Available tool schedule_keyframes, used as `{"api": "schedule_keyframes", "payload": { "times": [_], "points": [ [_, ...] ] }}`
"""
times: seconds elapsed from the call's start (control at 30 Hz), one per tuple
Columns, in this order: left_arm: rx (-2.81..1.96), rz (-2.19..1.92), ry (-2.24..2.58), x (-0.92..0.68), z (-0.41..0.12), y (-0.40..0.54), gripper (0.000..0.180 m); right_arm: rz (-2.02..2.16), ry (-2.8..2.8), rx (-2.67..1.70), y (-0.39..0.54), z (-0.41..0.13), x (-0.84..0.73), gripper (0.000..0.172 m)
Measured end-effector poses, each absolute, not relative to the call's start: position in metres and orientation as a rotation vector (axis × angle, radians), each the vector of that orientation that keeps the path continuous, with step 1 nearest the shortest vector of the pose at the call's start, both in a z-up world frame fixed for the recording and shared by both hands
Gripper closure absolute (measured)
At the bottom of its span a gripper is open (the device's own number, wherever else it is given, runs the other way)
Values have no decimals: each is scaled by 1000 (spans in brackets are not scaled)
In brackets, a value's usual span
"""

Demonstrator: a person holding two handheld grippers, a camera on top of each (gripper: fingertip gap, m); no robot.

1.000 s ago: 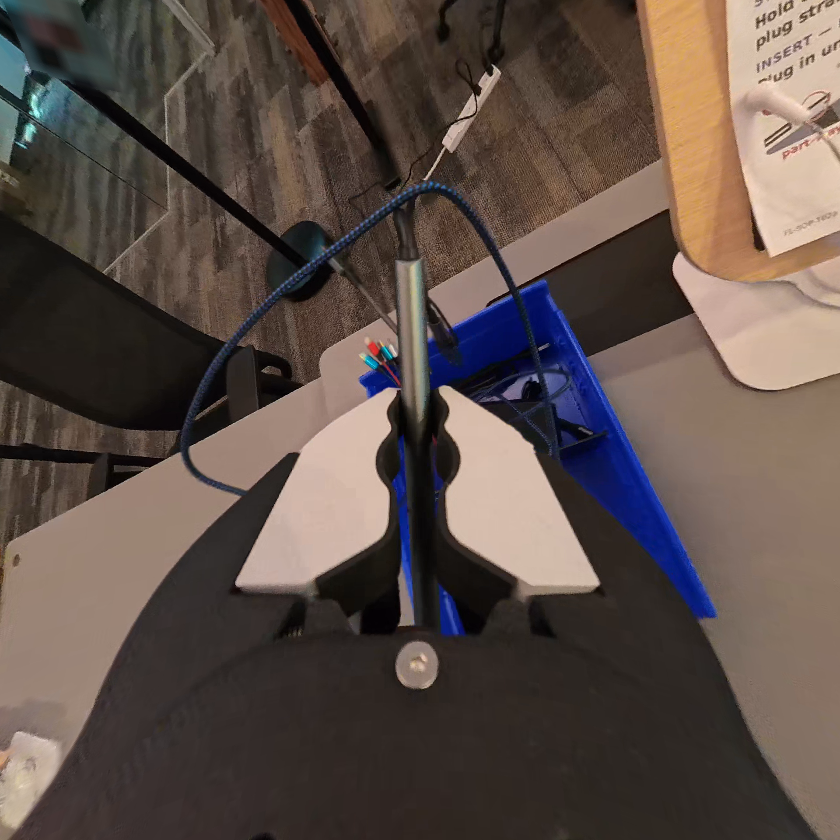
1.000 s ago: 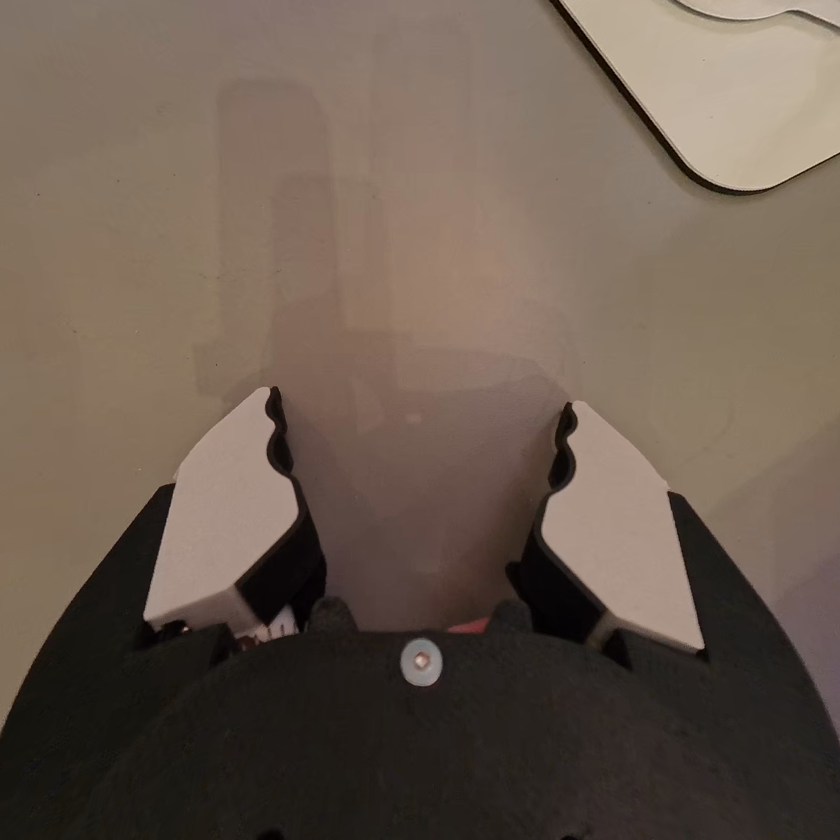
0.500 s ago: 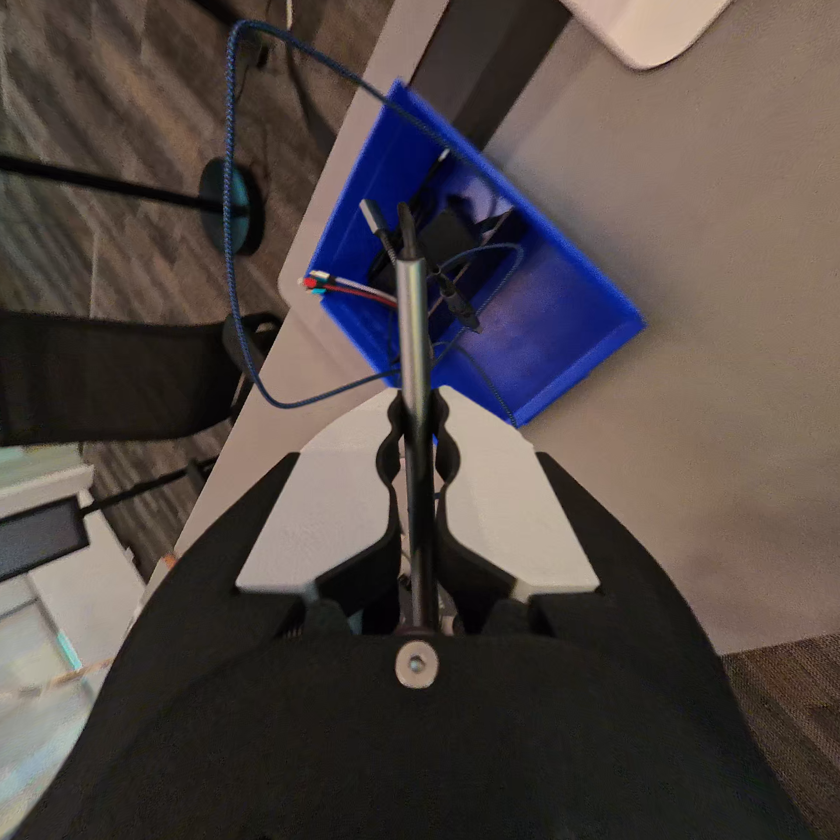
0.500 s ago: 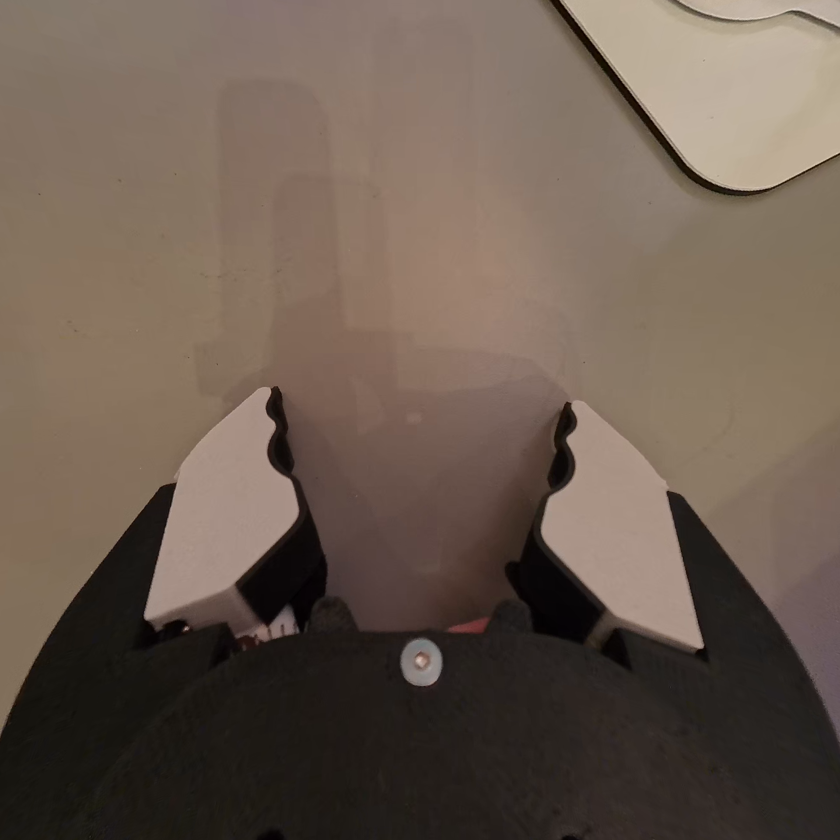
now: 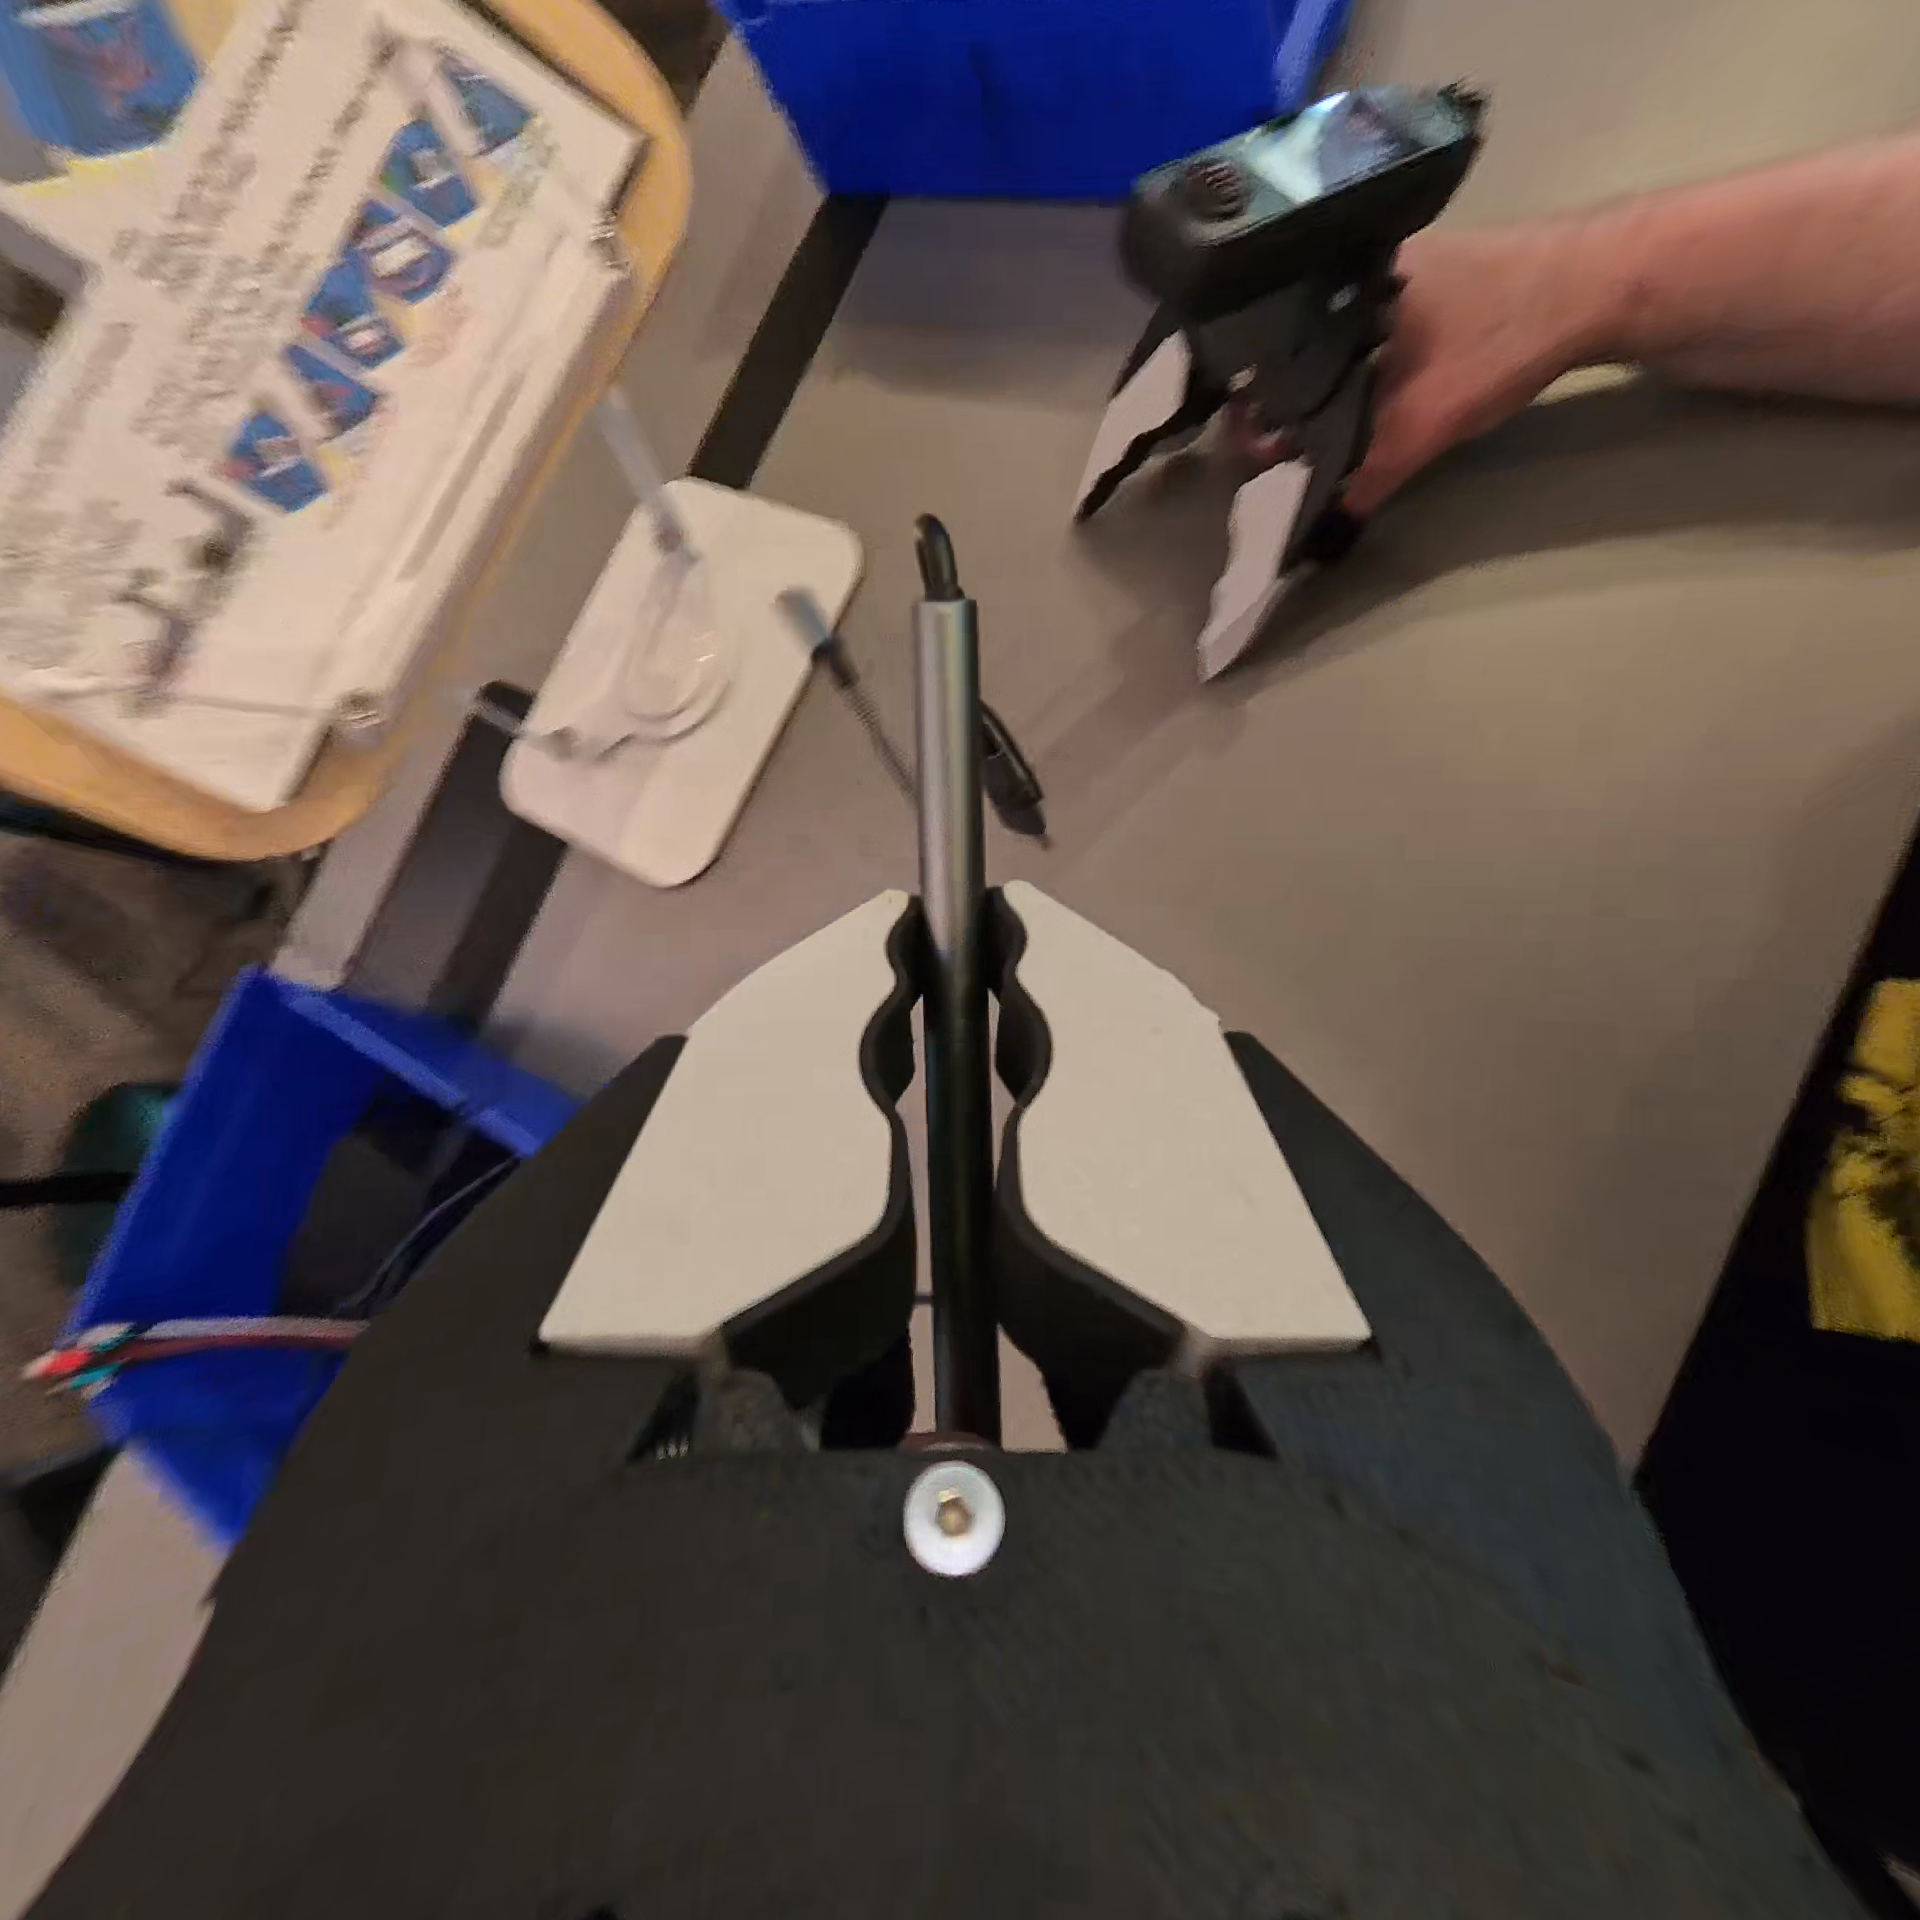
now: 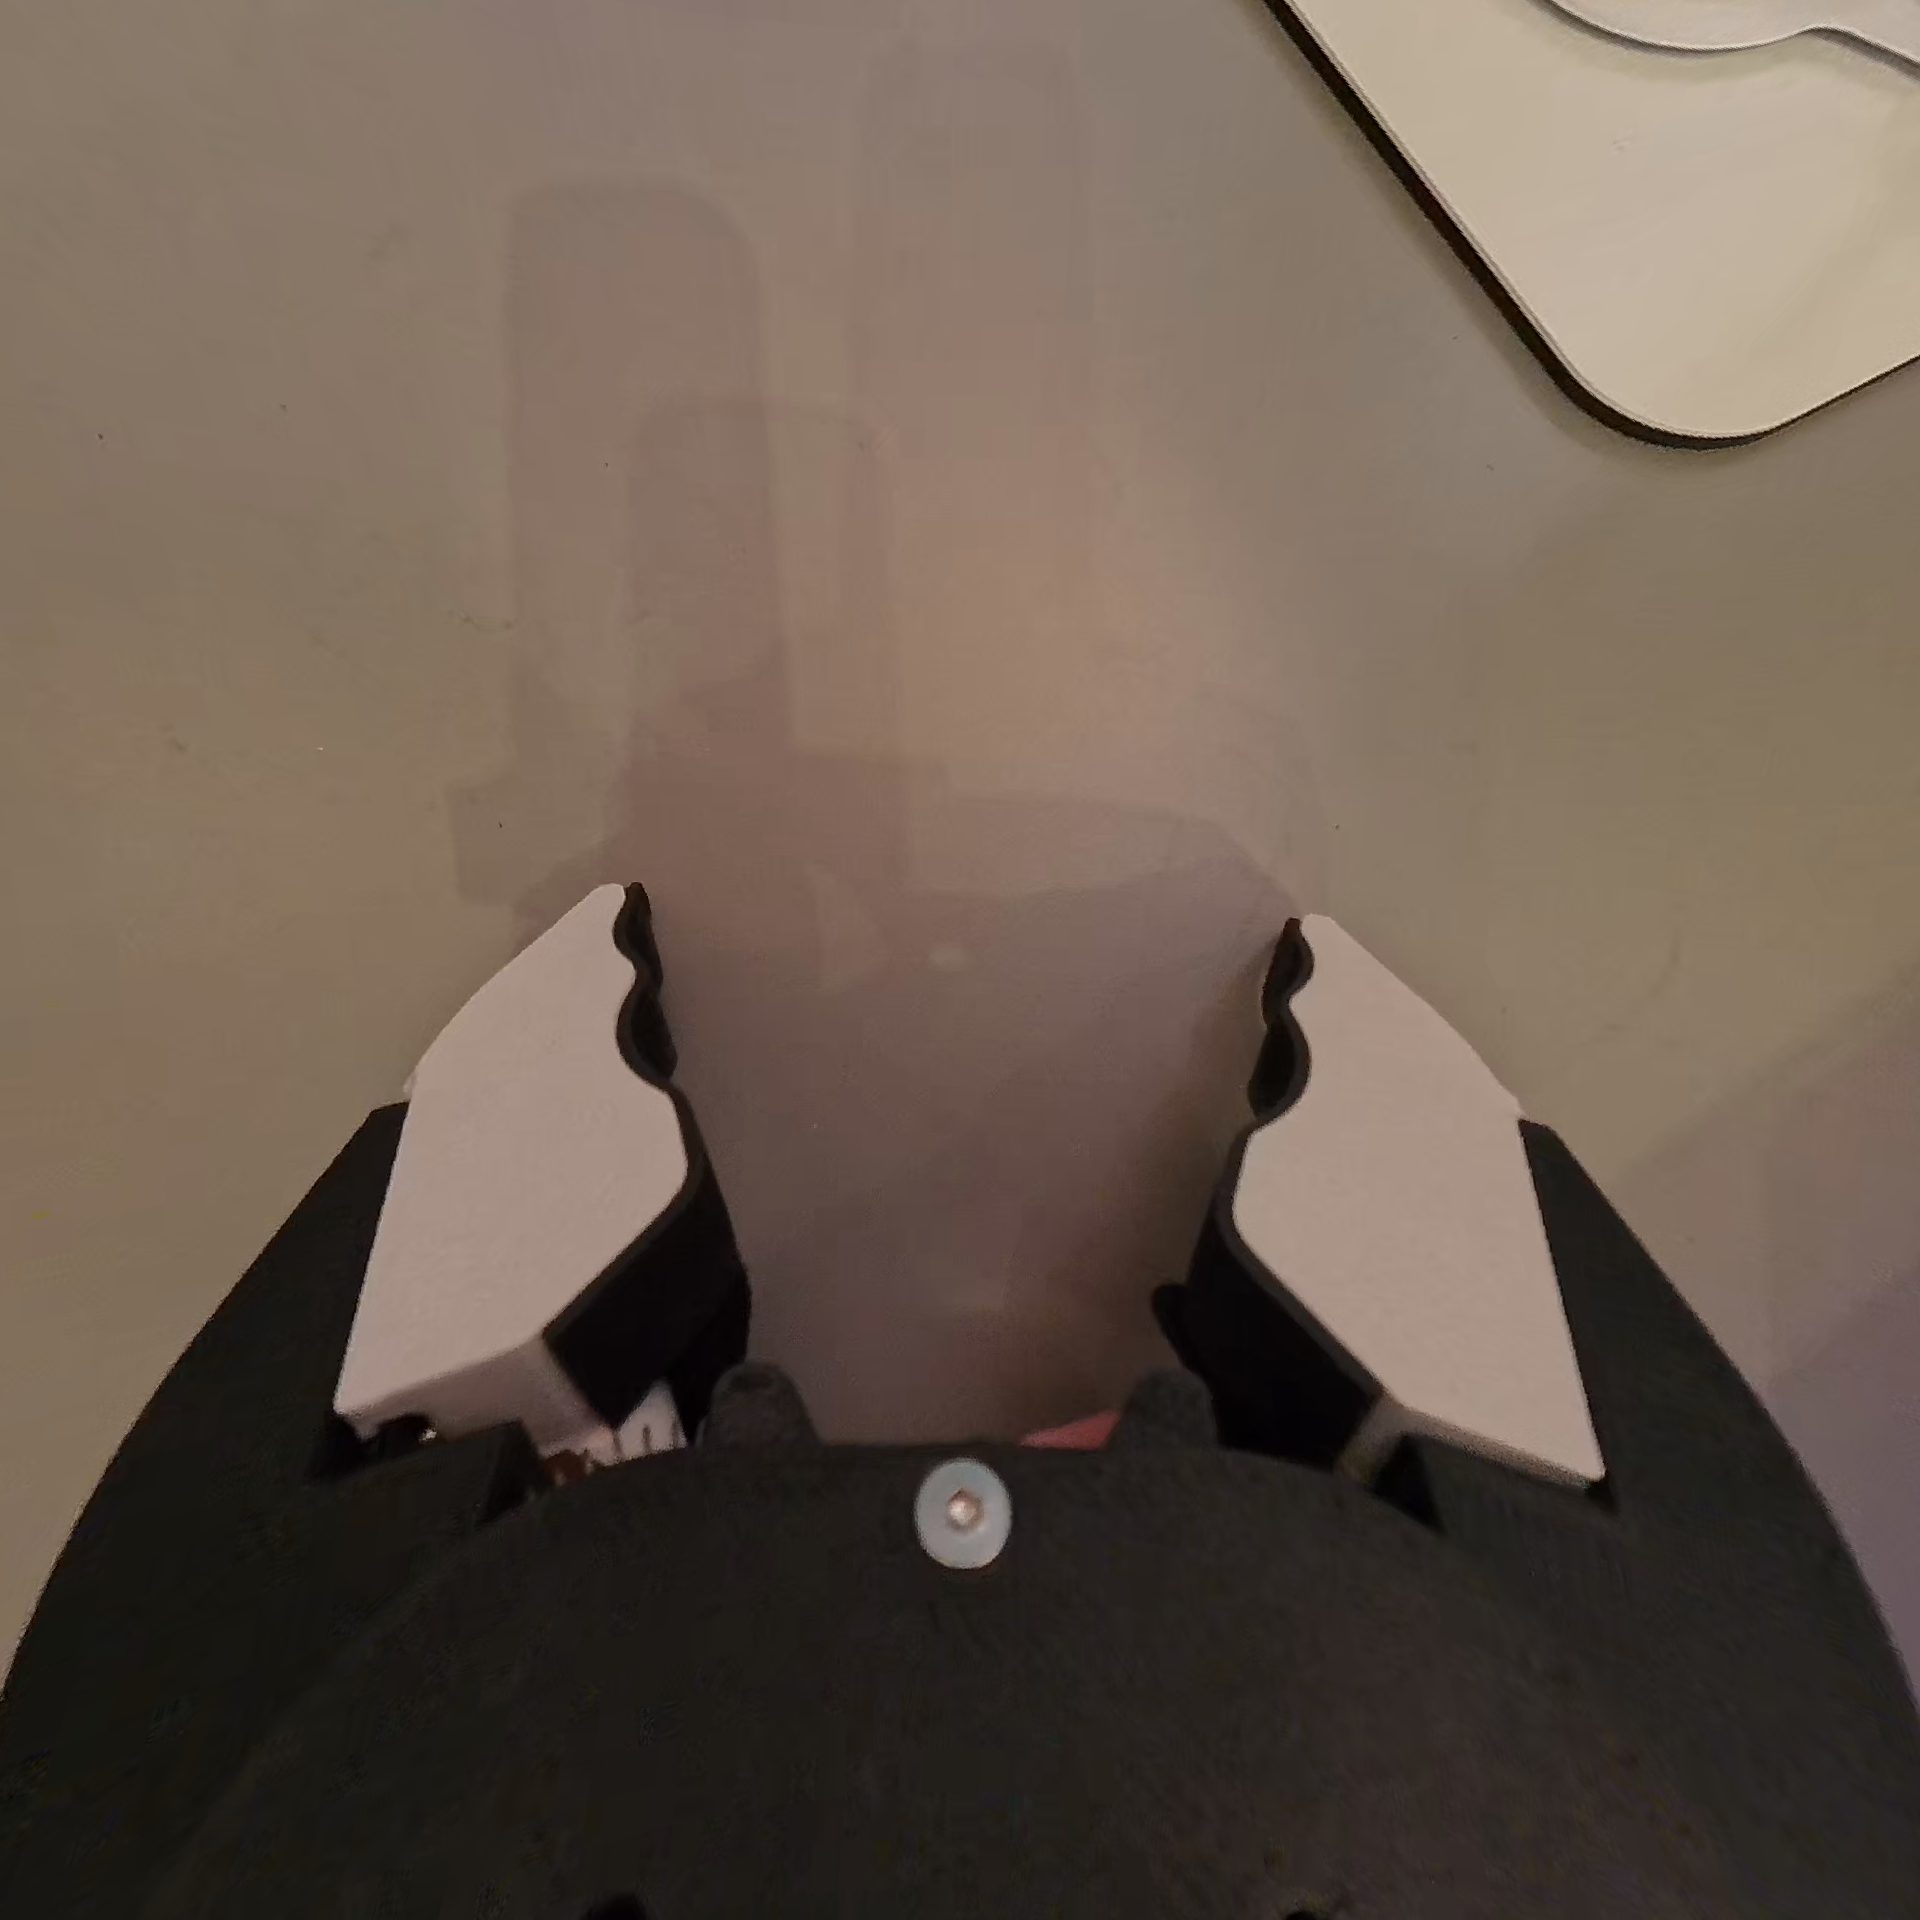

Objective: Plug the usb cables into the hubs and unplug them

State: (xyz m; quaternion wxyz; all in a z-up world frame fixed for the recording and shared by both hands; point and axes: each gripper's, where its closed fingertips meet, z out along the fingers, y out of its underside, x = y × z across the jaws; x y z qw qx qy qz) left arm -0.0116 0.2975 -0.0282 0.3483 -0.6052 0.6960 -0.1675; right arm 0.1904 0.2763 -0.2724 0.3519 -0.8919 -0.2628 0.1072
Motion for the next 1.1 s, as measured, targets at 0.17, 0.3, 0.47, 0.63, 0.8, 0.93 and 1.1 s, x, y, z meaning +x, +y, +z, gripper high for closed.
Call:
{"api": "schedule_keyframes", "payload": {
  "times": [0.17, 0.3, 0.47, 0.63, 0.8, 0.93, 1.1],
  "points": [
    [-1556, -692, 1743, 37, -77, 255, 170, 280, -688, -2306, 276, -272, 191, 64],
    [-1612, -861, 1730, 60, -118, 237, 170, 283, -693, -2303, 275, -272, 192, 65],
    [-1859, -1376, 1475, 73, -151, 226, 170, 282, -681, -2302, 275, -271, 198, 69],
    [-1983, -1654, 1223, 69, -178, 232, 170, 278, -663, -2301, 276, -271, 203, 76],
    [-2076, -1622, 1218, 59, -205, 233, 162, 274, -651, -2302, 276, -270, 207, 79],
    [-2133, -1561, 1256, 54, -215, 228, 120, 273, -651, -2302, 276, -270, 207, 78],
    [-2167, -1375, 1311, 40, -217, 231, 86, 273, -651, -2302, 276, -270, 207, 78]
  ]
}}
